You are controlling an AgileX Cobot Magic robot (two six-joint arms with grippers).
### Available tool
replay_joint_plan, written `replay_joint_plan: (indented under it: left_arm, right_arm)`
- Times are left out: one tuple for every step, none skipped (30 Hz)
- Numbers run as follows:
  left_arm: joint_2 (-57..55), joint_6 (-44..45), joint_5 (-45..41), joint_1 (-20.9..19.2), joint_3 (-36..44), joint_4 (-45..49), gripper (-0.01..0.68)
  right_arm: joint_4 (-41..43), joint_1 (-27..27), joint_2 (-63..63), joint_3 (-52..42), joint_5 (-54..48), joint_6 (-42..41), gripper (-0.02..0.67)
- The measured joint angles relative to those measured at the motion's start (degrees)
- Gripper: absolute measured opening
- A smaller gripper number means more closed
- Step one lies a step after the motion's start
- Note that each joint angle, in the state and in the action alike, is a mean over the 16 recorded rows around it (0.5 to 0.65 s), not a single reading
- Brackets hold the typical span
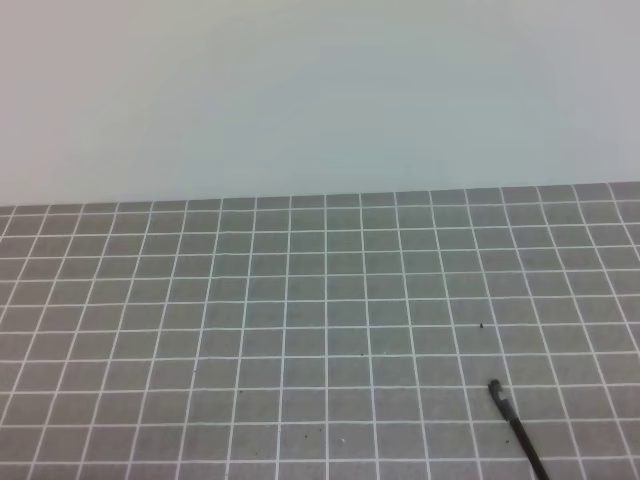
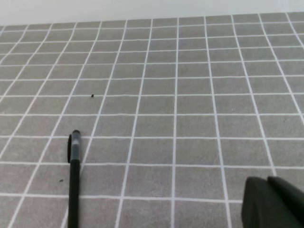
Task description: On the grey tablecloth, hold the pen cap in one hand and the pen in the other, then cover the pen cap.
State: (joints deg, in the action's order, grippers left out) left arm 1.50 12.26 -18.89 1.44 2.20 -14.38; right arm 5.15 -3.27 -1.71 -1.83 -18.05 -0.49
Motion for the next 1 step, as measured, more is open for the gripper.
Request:
replay_joint_plan:
  left_arm:
    - [0.0, 0.0, 0.0, 0.0, 0.0, 0.0, 0.0]
  right_arm:
    - [0.0, 0.0, 0.0, 0.0, 0.0, 0.0, 0.007]
